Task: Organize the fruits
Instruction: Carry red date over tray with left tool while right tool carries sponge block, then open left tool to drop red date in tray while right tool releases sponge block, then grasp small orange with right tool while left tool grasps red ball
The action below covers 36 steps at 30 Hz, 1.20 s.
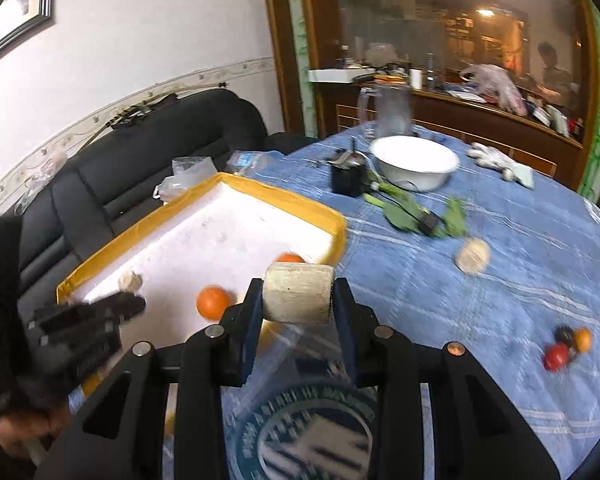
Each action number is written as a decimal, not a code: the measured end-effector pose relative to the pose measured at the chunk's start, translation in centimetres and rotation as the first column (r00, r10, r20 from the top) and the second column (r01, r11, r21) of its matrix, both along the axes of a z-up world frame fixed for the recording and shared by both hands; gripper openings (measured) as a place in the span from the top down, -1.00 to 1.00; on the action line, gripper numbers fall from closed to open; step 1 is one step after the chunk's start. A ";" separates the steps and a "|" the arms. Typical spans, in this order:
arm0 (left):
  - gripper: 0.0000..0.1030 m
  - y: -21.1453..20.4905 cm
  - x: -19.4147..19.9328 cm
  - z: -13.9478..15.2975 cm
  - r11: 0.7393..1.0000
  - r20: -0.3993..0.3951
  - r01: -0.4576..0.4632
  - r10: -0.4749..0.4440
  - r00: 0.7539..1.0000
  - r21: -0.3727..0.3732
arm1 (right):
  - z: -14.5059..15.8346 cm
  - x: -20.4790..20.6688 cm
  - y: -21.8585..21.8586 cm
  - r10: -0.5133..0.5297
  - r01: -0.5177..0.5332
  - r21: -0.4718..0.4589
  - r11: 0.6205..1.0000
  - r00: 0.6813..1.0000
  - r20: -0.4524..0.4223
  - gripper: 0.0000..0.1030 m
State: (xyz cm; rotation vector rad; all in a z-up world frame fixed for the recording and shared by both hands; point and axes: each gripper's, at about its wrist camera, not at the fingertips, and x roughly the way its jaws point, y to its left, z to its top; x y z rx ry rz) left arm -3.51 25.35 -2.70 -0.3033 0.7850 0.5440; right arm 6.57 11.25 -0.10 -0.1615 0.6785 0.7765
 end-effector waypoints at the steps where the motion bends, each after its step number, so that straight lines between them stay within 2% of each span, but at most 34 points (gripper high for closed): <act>1: 0.68 0.1 -0.1 -0.1 1.000 -0.003 0.001 -0.001 1.000 0.000 | -0.1 0.6 1.1 0.013 -0.013 0.005 1.000 1.000 -0.007 0.29; 6: 0.68 0.4 0.3 -0.5 1.000 -0.024 0.006 -0.006 1.000 -0.001 | -1.7 3.2 4.7 0.039 -0.040 -0.013 0.999 0.998 -0.056 0.29; 14: 0.68 1.0 0.9 -1.1 1.000 -0.050 -0.006 0.006 0.999 -0.009 | -4.1 6.0 8.9 0.070 -0.076 -0.075 0.994 0.994 -0.087 0.29; 22: 0.68 1.8 0.7 -1.5 0.999 -0.068 -0.038 0.037 0.997 -0.016 | -4.9 6.7 10.9 0.089 -0.099 -0.111 0.989 0.992 -0.093 0.28; 26: 0.67 2.6 0.3 -1.7 0.996 -0.080 -0.083 0.080 0.994 -0.035 | -5.1 6.9 11.6 0.091 -0.103 -0.134 0.986 0.992 -0.090 0.28; 27: 0.67 2.8 0.3 -1.9 0.995 -0.086 -0.090 0.085 0.993 -0.049 | -5.1 6.9 11.8 0.091 -0.103 -0.146 0.984 0.992 -0.085 0.27; 28: 0.67 3.0 0.1 -2.0 0.993 -0.090 -0.097 0.091 0.992 -0.060 | -5.0 6.8 11.9 0.089 -0.100 -0.153 0.983 0.993 -0.077 0.17; 29: 0.61 3.2 0.1 -2.1 0.992 -0.098 -0.109 0.101 0.990 -0.071 | -4.8 6.7 12.0 0.088 -0.097 -0.159 0.983 0.994 -0.065 0.02; 30: 0.38 3.5 -0.1 -2.2 0.988 -0.110 -0.128 0.119 0.987 -0.081 | -4.7 6.6 11.9 0.087 -0.095 -0.159 0.983 0.994 -0.059 -0.03; 32: 0.13 3.7 -0.5 -2.1 0.984 -0.100 -0.146 0.135 0.986 -0.106 | -3.9 6.2 11.1 0.086 -0.092 -0.151 0.984 0.995 -0.045 -0.06; 35: -0.13 3.3 -0.8 -1.4 0.982 -0.065 -0.128 0.120 0.991 -0.136 | -2.9 5.6 9.2 0.064 -0.067 -0.139 0.988 0.998 -0.028 -0.19; 36: -0.31 3.2 -1.1 -1.1 0.981 -0.051 -0.127 0.121 0.991 -0.143 | -2.5 5.3 8.3 0.059 -0.062 -0.129 0.990 0.998 -0.025 -0.23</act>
